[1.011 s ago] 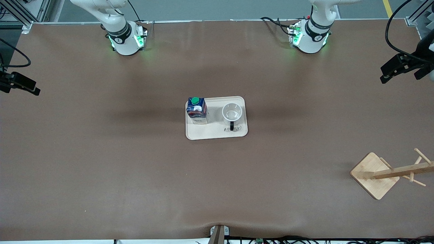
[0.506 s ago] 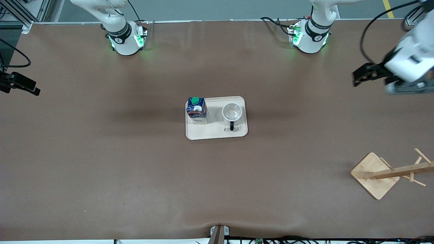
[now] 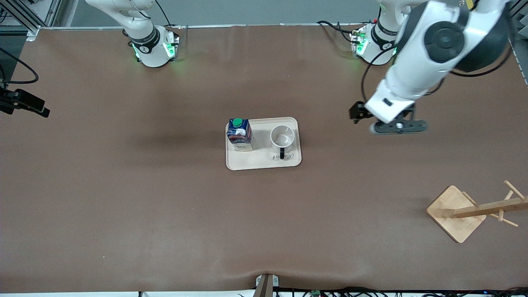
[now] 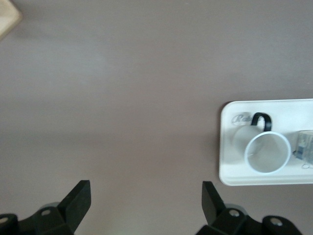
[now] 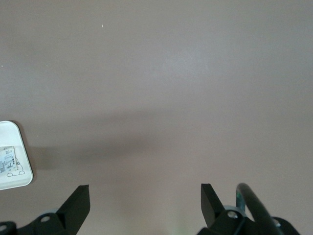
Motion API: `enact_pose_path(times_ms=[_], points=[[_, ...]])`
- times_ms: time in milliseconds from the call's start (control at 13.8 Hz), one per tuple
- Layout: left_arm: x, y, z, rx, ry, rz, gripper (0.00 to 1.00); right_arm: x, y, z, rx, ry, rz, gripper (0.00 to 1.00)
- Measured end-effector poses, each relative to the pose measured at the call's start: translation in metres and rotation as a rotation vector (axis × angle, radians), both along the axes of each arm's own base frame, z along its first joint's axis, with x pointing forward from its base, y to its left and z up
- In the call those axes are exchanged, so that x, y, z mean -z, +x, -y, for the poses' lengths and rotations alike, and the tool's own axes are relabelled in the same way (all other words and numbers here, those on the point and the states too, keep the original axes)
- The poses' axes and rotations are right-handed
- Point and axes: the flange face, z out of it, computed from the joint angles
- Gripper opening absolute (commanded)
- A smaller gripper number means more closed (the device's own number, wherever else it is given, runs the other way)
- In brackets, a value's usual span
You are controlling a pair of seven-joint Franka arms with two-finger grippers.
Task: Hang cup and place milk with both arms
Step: 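Reach the left gripper down to the white mug's black handle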
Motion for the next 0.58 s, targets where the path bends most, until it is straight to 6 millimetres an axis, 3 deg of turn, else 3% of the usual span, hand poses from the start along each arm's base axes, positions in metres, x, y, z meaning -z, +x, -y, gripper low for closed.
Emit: enact_pose_path(times_ms=[217, 433, 578], points=[[0.053, -0.012, 0.048, -0.003, -0.044, -0.004, 1.0, 0.002, 0.001, 0.0, -0.001, 0.0, -0.003, 1.0], [0.111, -0.015, 0.088, 0.017, -0.095, -0.043, 0.98, 0.019, 0.009, -0.001, -0.003, 0.002, -0.033, 1.0], [0.144, -0.02, 0.11, 0.017, -0.123, -0.066, 0.85, 0.028, 0.015, -0.001, -0.004, 0.003, -0.046, 1.0]])
